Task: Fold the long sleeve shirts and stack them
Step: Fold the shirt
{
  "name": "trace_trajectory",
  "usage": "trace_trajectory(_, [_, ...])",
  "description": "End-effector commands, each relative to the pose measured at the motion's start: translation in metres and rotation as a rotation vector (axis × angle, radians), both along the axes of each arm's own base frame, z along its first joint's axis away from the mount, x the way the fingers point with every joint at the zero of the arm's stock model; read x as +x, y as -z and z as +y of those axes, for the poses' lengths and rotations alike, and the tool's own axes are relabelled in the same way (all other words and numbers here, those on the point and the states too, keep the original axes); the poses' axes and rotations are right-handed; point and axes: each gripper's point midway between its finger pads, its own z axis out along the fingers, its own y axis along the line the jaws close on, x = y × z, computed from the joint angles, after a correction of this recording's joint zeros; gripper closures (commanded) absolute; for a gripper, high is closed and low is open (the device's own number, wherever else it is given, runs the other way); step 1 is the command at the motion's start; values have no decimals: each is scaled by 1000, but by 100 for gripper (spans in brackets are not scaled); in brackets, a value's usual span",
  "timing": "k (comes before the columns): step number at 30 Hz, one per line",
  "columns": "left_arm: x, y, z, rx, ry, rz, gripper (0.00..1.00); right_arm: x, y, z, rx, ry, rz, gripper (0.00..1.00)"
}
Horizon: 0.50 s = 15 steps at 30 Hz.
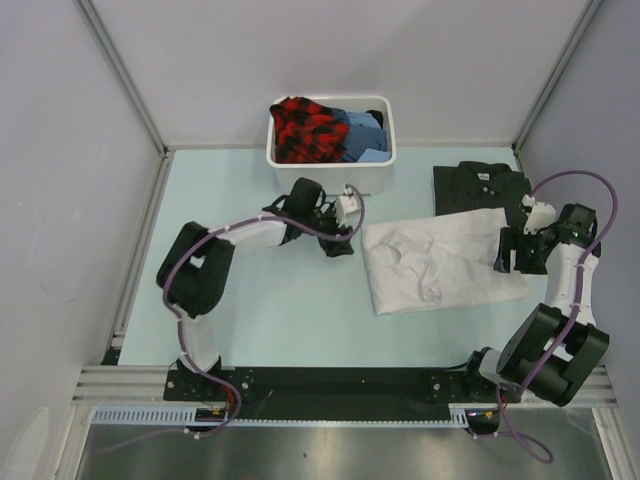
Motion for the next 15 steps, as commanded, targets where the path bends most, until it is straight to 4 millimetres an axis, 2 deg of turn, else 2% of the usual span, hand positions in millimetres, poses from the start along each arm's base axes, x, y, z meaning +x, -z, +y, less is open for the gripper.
trace_trajectory(1, [-31,-7,19,76,450,-522,31,2,4,-2,-8,-42,21,21])
trace_trajectory(4, [-28,13,8,133,569,-665,33,1,9,-12,-2,-8,53,23])
trace_trajectory(6, [-18,12,-7,134,595,-738,34,0,11,-17,9,12,70,23])
trace_trajectory(7, [-18,18,-17,141,611,-754,34,0,10,-20,8,17,69,23])
trace_trajectory(8, [-14,14,-25,131,611,-807,34,-2,9,-22,7,20,74,23])
trace_trajectory(11, [-17,21,-44,136,671,-896,34,-7,6,-29,2,32,74,23])
trace_trajectory(15, [-18,37,-56,163,728,-960,35,-13,2,-37,-2,52,68,23])
